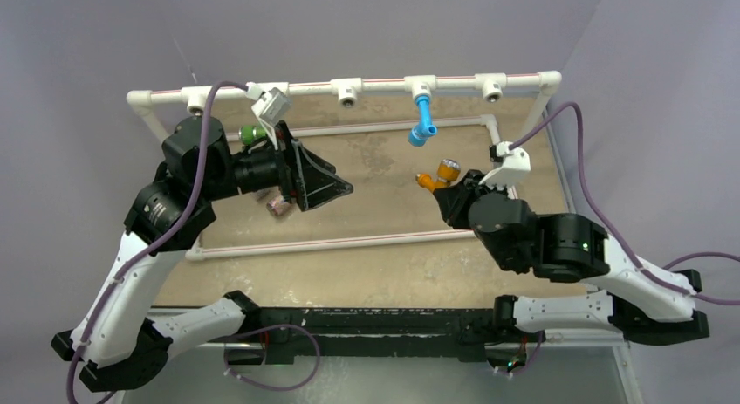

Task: Install the water faucets

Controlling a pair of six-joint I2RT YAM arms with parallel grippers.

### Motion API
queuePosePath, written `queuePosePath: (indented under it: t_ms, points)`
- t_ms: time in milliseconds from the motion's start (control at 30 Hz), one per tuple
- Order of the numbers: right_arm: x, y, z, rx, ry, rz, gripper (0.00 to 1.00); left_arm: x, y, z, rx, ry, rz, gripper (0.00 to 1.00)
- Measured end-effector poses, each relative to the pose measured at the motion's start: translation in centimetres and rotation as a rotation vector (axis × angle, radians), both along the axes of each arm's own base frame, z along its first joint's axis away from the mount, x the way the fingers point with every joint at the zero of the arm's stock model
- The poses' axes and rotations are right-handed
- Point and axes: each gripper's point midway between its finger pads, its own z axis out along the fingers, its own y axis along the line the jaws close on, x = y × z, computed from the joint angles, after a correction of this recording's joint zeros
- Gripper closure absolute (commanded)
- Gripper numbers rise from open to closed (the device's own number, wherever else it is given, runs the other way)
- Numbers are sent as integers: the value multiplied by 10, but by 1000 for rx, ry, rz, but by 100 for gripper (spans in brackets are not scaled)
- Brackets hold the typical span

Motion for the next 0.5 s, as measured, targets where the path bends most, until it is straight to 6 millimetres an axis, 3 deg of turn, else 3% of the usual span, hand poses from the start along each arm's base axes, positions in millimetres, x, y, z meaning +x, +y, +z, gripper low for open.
queuePosePath:
  t_ms: [167,300,500]
  points:
    - [19,-27,-5,-126,-67,-175,100,23,-2,10,50,-73,56,24]
    - [31,-48,18,-152,-210,-253,100,42,-1,13,85,-133,112,24]
    - [43,-67,44,-206,-386,-320,100,49,8,14,110,-187,164,24]
